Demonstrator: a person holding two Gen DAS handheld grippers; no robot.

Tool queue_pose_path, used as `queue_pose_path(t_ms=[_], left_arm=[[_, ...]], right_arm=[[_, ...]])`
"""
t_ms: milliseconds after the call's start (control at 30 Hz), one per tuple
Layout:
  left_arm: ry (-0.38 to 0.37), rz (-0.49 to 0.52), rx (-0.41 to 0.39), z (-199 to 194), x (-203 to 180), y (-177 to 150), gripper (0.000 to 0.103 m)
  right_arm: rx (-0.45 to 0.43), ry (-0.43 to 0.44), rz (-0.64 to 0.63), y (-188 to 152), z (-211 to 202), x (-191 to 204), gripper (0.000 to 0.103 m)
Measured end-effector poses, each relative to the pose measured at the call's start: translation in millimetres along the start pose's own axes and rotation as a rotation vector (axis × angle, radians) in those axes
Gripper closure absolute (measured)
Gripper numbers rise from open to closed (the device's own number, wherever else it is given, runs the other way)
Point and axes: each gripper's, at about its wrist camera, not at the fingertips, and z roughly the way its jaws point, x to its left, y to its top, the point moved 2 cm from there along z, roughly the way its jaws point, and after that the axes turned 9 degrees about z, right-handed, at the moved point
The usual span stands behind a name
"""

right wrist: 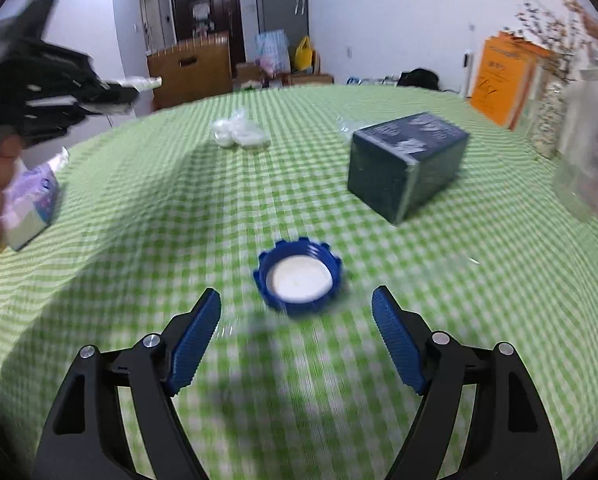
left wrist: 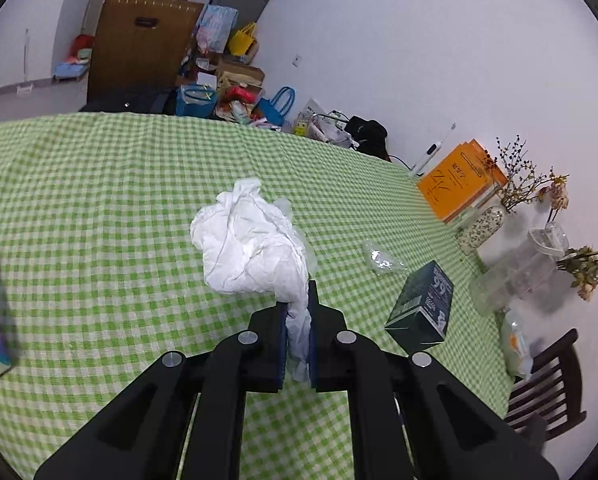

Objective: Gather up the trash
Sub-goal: 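Grasp the blue bottle cap with the right tool while the left tool holds the tissue, then carry the cap and tissue to the cardboard box and release both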

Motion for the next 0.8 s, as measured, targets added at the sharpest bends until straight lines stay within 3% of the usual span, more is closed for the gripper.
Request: queue_pose_path(t_ms=[133,167,200,500,800], left_arm=[[-0.036,-0.003,0.004,-0.6,-2.5,-0.6,0.098],[-0.036,0.001,0.005,-0.4,-3.6,-1.1,0.098],[-0.035,0.003,0.006,0.8,-5.2,-1.6,0.098],[-0.047,0.063,0.012,10.2,-34.6,-3.9,0.098],[-0.185,0.161,0.079,24.0,-92.9,-25.3,0.098]], right_arm=[[0.043,-0.003,0.012,7.0,22.1,2.4,0.030],[0.063,0.004,0.022,7.6,25.9,1.5,0.034],[0.065,0.020,0.031,7.9,26.6,0.3,0.050],[-0.030,0.013,0.046,8.9,-17.2,-10.2,0.050],[-0.149,-0.057,0.150,-19.0,-92.0,-66.6,0.050]])
